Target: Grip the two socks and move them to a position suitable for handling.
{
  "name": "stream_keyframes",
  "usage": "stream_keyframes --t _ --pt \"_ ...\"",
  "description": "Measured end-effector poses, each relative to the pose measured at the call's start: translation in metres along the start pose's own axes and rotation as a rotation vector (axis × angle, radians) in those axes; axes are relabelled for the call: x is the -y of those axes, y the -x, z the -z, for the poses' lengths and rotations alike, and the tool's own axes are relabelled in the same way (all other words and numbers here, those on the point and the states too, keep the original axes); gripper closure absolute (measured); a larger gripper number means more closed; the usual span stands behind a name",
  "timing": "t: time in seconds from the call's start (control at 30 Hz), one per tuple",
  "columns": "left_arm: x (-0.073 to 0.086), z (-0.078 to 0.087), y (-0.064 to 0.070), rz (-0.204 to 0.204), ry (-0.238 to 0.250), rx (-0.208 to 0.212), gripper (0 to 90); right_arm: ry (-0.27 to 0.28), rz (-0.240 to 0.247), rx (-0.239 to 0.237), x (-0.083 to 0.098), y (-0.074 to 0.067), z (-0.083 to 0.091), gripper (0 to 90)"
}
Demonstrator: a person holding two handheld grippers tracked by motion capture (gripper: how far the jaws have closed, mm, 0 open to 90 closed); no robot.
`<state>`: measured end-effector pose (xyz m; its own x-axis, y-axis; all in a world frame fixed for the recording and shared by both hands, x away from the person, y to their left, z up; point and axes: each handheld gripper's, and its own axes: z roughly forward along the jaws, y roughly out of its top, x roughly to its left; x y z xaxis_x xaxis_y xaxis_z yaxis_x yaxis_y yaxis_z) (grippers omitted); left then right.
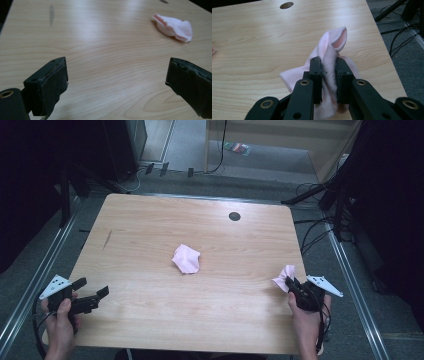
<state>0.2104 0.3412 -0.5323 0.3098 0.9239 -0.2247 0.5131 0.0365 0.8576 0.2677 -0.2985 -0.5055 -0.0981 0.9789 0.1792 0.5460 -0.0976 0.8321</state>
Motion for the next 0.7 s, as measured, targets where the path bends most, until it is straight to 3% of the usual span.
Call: stream_keyframes --t 0.13,0.3,0.7 --pt "-0.007 -0.006 0.017 -0.034 -0.003 0.027 3.9 -0.004 0.002 -0.001 -0.002 -0.012 0.005 79.2" --pt "-0.013 -0.016 0.035 -0.039 -0.003 0.066 3.9 -0.005 -0.008 -0.045 -0.005 -0.026 0.009 79.2" --pt "-0.025 -0.034 0.081 -0.096 -0.016 0.14 3.9 -0.018 0.055 -0.123 -0.004 -0.076 0.015 79.1"
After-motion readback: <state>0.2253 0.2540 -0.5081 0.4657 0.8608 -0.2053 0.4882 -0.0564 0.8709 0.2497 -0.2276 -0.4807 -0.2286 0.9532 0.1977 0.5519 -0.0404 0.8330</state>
